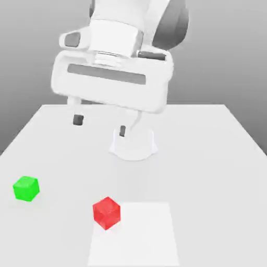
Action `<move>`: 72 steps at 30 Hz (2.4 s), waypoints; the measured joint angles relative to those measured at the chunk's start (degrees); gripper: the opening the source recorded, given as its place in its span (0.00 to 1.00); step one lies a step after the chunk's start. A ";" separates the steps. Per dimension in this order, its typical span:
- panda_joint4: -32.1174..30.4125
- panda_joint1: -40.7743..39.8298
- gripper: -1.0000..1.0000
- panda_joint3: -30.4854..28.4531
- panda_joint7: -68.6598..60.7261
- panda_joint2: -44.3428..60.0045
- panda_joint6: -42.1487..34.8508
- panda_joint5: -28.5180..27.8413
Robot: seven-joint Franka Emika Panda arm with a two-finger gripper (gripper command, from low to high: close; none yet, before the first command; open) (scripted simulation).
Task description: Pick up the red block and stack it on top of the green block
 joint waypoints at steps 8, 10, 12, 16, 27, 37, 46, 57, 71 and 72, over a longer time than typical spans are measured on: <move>-8.17 -2.37 0.50 -1.25 6.69 11.68 8.17 4.13; -10.23 -2.24 0.50 -1.50 6.45 14.07 10.25 7.91; -10.91 -2.24 0.50 -1.44 6.30 15.94 11.89 9.84; -10.36 -2.26 0.50 -1.68 7.25 19.42 14.89 9.28; -9.28 0.32 0.00 -5.67 11.32 29.83 23.63 3.51; -9.44 -0.96 0.00 -3.81 9.99 26.23 20.73 5.60; -10.89 -1.68 0.00 -1.98 6.59 17.47 13.28 10.11; -8.58 -14.93 0.00 -12.05 27.83 14.24 7.30 9.54; -5.33 -28.32 1.00 -15.94 44.61 24.58 14.43 13.26; -5.33 -28.32 1.00 -15.94 44.61 24.58 14.43 13.26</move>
